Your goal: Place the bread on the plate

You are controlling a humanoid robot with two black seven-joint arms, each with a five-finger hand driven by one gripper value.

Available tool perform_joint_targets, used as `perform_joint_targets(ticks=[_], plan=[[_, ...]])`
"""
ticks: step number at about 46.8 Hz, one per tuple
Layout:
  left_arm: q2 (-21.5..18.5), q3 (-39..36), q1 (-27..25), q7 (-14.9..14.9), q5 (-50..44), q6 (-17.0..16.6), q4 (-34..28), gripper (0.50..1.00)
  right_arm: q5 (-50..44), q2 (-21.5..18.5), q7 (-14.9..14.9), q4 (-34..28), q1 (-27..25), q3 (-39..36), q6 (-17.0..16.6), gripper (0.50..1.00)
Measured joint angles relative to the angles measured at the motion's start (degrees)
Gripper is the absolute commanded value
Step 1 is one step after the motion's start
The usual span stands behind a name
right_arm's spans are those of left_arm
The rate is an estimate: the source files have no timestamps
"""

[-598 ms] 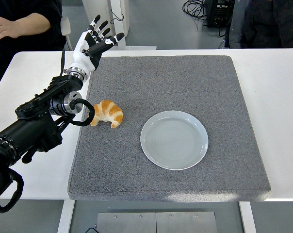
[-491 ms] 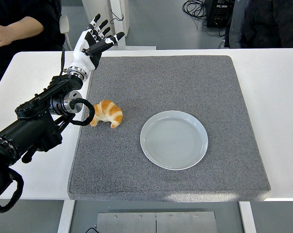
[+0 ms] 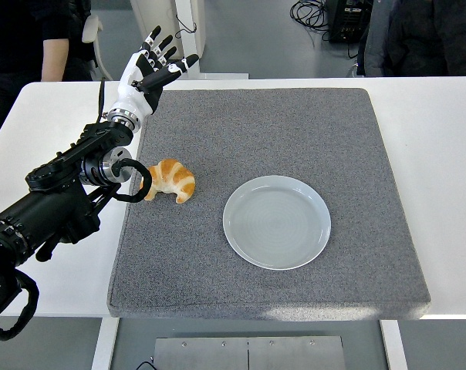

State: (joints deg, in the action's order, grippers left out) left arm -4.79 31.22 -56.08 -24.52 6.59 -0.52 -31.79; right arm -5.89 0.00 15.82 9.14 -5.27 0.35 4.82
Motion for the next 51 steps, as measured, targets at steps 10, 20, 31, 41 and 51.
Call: perform_joint_targets(ticks=[10, 20, 31, 41, 51], plan=[[0.11, 0.04, 0.01, -0.09, 0.0, 0.0, 0.02, 0.974, 0.0, 0.0, 0.0, 0.0, 0.0, 0.09, 0.0, 1.0], [0.14, 0.32, 0.09, -0.19, -0.09, 0.12, -0.02, 0.974, 0.0, 0.0, 0.0, 0.0, 0.0, 0.06, 0.0, 1.0], [0.14, -0.19, 0.09, -0.19, -0.09, 1.31, -0.03, 0.974, -0.01, 0.0, 0.0, -0.08, 0.0, -0.04, 0.0, 1.0], [0.14, -0.2, 0.09, -0.1, -0.17, 1.38, -0.03, 0.974, -0.03, 0.0, 0.0, -0.09, 0.0, 0.07, 0.0, 1.0], [0.22, -0.1, 0.09, -0.05, -0.3, 1.34, -0.03, 0.974, -0.02, 0.0, 0.0, -0.09, 0.0, 0.01, 0.02, 1.0]])
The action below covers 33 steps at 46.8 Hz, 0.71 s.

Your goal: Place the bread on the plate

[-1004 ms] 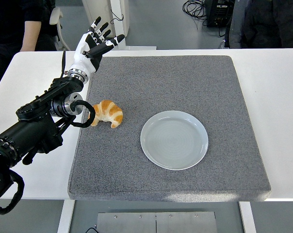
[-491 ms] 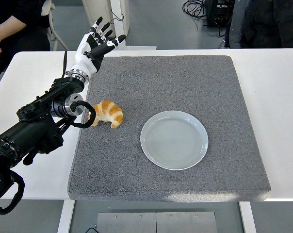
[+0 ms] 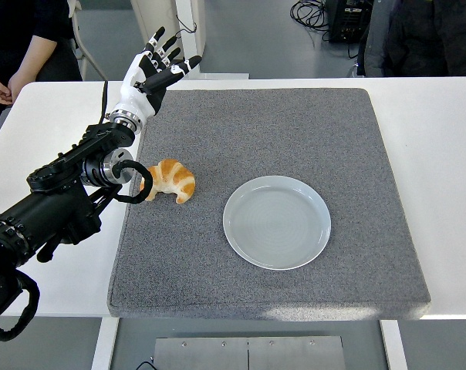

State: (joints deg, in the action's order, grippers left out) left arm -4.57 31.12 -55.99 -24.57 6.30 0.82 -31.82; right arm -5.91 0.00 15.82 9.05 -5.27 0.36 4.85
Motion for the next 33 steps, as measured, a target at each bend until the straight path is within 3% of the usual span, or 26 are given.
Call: perform_joint_targets(ticks=[33], plan=[[-0.62, -0.31, -1.79, 1.69, -0.47, -1.25, -2.28, 0.972, 0.01, 0.0, 0.0, 0.0, 0.0, -0.01, -0.02, 1.0]])
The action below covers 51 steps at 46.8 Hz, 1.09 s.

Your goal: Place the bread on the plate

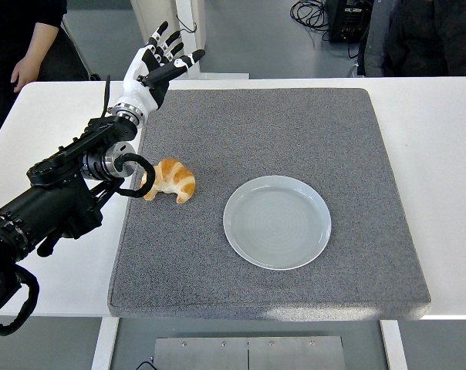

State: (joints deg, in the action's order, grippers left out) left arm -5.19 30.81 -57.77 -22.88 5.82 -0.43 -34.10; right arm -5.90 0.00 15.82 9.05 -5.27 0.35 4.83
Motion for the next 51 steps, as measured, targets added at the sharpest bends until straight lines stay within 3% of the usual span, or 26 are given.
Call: perform_joint_targets(ticks=[5, 10, 13, 21, 27, 35, 42, 51], plan=[[-2.09, -0.44, -1.26, 2.61, 0.06, -0.86, -2.84, 0.969, 0.0, 0.0, 0.0, -0.07, 0.0, -0.01, -0.01, 1.0], [-5.5, -2.08, -3.02, 7.43, 0.06, -3.66, -7.88, 0.965, 0.0, 0.0, 0.0, -0.05, 0.0, -0.03, 0.01, 1.0], [-7.22, -4.58, -4.79, 8.81, 0.06, -5.27, -10.78, 0.954, -0.02, 0.0, -0.01, -0.02, -0.01, -0.03, 0.01, 1.0], [-12.18, -13.21, -10.21, 9.18, 0.07, -7.97, -17.09, 0.912, -0.04, 0.0, -0.01, -0.02, -0.01, -0.02, 0.04, 1.0], [-15.36, -20.77, -15.6, 9.24, 0.07, -9.29, -21.3, 0.91, -0.03, 0.0, 0.0, -0.06, -0.01, -0.03, 0.06, 1.0], [-20.91, -30.96, -23.06, 9.68, 0.1, -9.37, -27.76, 0.91, -0.02, 0.0, 0.0, -0.09, 0.0, -0.08, 0.04, 1.0], [-25.18, -39.37, -29.86, 13.34, 0.85, -8.68, -33.12, 0.913, 0.0, 0.0, 0.0, -0.09, -0.01, -0.1, 0.03, 1.0], [-27.33, -48.97, -36.7, 13.89, 3.31, -7.24, -36.44, 0.925, -0.02, 0.0, -0.01, -0.01, 0.0, -0.04, 0.02, 1.0]])
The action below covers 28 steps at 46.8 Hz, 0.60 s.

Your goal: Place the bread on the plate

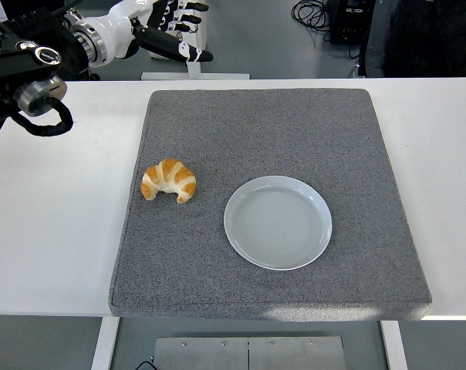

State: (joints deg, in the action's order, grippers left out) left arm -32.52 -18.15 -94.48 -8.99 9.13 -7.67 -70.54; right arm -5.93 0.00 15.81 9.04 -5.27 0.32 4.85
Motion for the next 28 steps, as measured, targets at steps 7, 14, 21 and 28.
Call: perform_joint_targets(ticks=[7, 14, 21, 28], plan=[[-0.22, -3.55, -1.19, -0.13, 8.38, 0.26, -1.8, 0.928, 0.0, 0.0, 0.0, -0.01, 0.0, 0.01, 0.01, 1.0], [-2.96, -6.26, -1.31, -0.1, 19.2, 0.31, -6.51, 0.928, 0.02, 0.0, 0.02, -0.01, -0.01, -0.04, 0.03, 1.0], [-5.02, -9.93, -1.27, -0.06, 24.31, 0.59, -8.69, 0.93, 0.03, 0.0, 0.0, -0.03, 0.0, -0.03, 0.03, 1.0], [-7.1, -11.61, -0.3, -0.5, 28.86, 1.05, -8.81, 0.93, 0.03, 0.0, 0.01, 0.0, 0.0, -0.04, 0.0, 1.0]])
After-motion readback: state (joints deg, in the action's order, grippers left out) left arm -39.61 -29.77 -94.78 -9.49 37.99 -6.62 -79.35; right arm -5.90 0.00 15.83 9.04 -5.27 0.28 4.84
